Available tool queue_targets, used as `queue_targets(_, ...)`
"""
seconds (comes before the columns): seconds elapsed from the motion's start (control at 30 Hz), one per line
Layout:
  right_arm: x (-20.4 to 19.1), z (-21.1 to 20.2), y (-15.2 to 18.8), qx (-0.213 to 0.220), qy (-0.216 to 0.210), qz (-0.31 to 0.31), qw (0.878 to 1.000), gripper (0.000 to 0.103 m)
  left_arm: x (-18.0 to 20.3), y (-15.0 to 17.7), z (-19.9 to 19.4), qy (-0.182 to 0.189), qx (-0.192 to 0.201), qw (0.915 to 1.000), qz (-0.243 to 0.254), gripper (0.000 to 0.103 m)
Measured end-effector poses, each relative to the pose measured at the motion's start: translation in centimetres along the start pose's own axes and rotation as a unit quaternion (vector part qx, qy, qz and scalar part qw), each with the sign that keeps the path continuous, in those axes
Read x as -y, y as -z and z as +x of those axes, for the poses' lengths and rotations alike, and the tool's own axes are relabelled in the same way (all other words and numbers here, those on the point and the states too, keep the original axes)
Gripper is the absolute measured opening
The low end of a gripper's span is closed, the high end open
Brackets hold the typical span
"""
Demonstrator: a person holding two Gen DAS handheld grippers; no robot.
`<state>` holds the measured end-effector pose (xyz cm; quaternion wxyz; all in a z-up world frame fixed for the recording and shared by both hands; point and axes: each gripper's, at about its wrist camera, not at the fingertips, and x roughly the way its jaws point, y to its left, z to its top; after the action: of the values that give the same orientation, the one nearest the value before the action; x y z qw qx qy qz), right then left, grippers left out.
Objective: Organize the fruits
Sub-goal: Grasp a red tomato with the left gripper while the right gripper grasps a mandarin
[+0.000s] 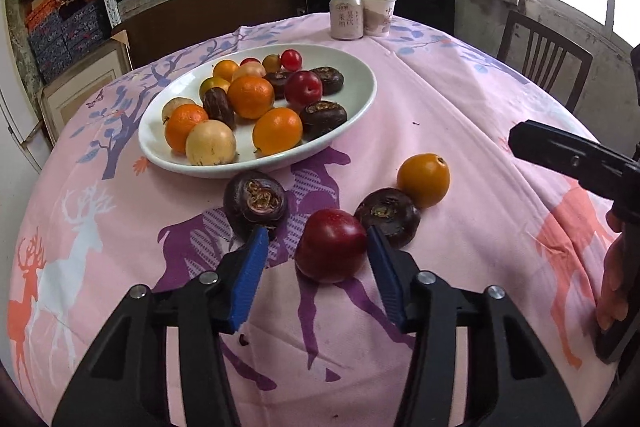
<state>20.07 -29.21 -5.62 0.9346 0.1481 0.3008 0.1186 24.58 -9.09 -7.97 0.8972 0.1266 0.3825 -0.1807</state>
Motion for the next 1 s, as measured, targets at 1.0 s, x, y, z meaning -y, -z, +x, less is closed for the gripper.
queue_targets(1.0,-1.4,8.0,-0.7,-0.135,-0.019,0.021,0.990,0.037,-6.5,1.8,-4.9,0.072,0.109,0.9811,-0.143,0.039)
